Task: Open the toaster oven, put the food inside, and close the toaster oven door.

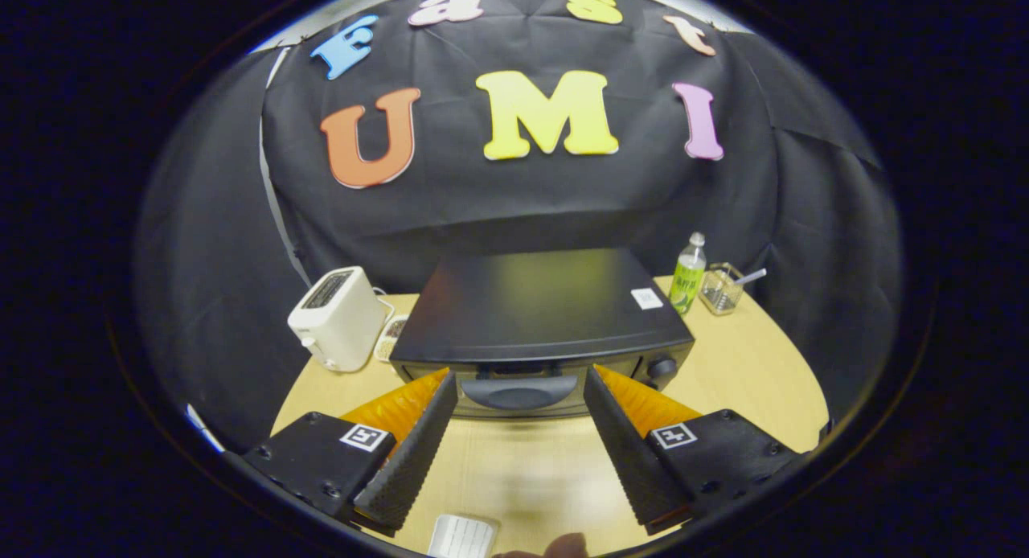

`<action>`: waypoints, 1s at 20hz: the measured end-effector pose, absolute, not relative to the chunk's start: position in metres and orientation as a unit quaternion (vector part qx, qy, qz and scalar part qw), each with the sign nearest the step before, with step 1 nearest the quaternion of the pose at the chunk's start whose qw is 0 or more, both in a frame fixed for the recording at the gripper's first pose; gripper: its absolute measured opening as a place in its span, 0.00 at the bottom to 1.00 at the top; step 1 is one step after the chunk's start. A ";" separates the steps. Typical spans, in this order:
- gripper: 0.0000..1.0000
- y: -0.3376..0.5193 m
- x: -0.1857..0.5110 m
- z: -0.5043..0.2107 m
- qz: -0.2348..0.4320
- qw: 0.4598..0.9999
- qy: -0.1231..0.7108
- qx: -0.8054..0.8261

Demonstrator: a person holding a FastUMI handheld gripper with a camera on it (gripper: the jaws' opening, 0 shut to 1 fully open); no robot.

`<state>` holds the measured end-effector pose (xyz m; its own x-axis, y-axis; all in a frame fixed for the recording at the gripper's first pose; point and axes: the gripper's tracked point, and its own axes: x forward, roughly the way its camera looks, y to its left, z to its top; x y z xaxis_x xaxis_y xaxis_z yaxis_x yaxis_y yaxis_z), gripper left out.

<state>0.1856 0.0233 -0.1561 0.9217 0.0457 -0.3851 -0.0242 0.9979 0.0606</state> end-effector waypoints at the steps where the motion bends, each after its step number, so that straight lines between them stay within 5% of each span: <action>1: 1.00 0.023 0.180 -0.140 0.016 0.984 0.177 0.022; 8: 1.00 0.038 0.103 -0.059 0.020 0.997 0.068 0.014; 20: 1.00 0.074 0.003 -0.046 0.039 0.999 0.022 0.015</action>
<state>0.0025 0.0741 -0.0461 0.9960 0.0790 -0.0426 -0.0777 0.9965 0.0317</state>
